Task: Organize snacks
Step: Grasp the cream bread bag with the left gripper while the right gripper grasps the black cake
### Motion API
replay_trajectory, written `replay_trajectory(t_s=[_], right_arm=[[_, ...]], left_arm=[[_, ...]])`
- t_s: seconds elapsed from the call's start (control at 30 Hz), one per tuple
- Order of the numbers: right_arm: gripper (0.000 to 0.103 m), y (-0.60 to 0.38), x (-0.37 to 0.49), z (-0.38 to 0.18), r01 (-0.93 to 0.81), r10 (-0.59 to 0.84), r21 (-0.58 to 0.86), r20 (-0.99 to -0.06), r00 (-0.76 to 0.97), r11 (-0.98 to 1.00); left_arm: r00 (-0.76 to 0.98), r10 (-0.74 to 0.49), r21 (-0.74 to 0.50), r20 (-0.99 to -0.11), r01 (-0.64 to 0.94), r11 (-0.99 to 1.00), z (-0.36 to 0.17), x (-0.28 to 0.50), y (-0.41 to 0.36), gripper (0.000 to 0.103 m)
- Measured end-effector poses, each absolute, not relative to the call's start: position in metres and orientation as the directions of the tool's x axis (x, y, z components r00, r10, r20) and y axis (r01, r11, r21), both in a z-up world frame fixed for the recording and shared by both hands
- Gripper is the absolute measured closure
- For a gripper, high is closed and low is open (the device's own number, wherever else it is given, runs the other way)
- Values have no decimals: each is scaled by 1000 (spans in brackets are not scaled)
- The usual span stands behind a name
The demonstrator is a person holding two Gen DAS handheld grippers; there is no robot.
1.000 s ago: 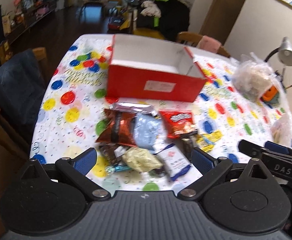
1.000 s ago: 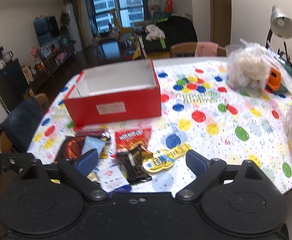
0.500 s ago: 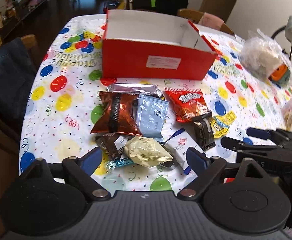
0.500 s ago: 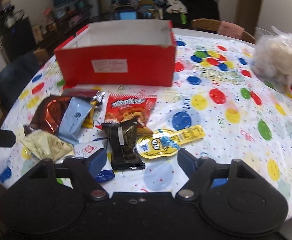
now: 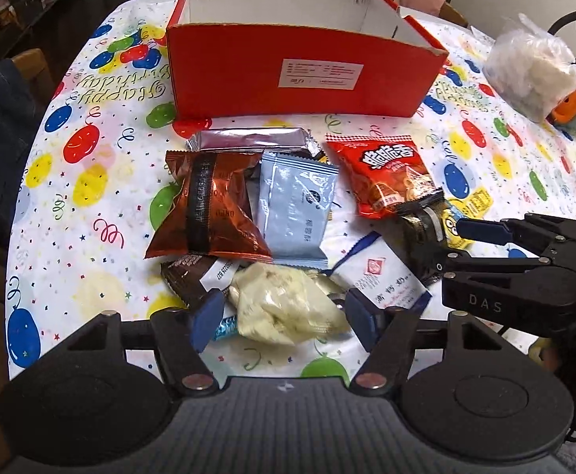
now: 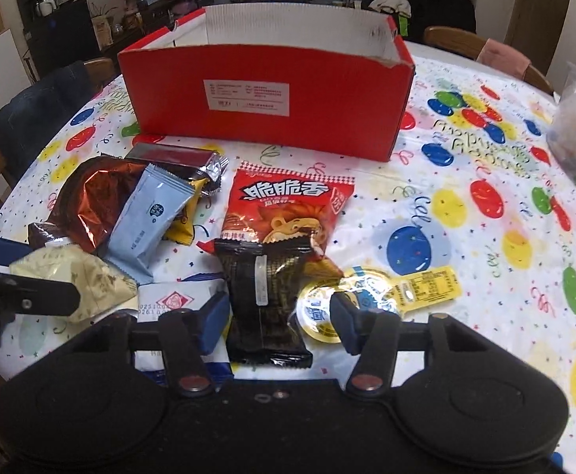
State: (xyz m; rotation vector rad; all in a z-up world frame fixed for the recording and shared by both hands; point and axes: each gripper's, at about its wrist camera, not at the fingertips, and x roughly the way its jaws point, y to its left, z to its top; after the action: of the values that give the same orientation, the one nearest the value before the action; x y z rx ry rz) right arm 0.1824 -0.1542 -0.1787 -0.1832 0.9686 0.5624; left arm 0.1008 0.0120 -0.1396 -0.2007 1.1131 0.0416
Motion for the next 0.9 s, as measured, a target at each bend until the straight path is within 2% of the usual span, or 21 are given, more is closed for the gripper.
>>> replay_trajectory(t_s=[0.27, 0.43, 0.53, 0.9], right_arm=[[64, -150, 185, -184, -547, 378, 110, -832, 407, 830], [71, -151, 185, -183, -544, 385, 121, -830, 403, 830], [73, -152, 183, -182, -537, 384, 124, -829, 406, 834], [74, -166, 174, -169, -494, 400, 161, -811, 427, 854]], left_arm=[[414, -77, -132, -907, -106, 986, -150, 109, 6, 45], [409, -85, -142, -908, -110, 984, -152, 108, 8, 55], [414, -93, -156, -906, -121, 980, -152, 105, 12, 61], [431, -109, -194, -896, -159, 968, -146, 93, 20, 67]])
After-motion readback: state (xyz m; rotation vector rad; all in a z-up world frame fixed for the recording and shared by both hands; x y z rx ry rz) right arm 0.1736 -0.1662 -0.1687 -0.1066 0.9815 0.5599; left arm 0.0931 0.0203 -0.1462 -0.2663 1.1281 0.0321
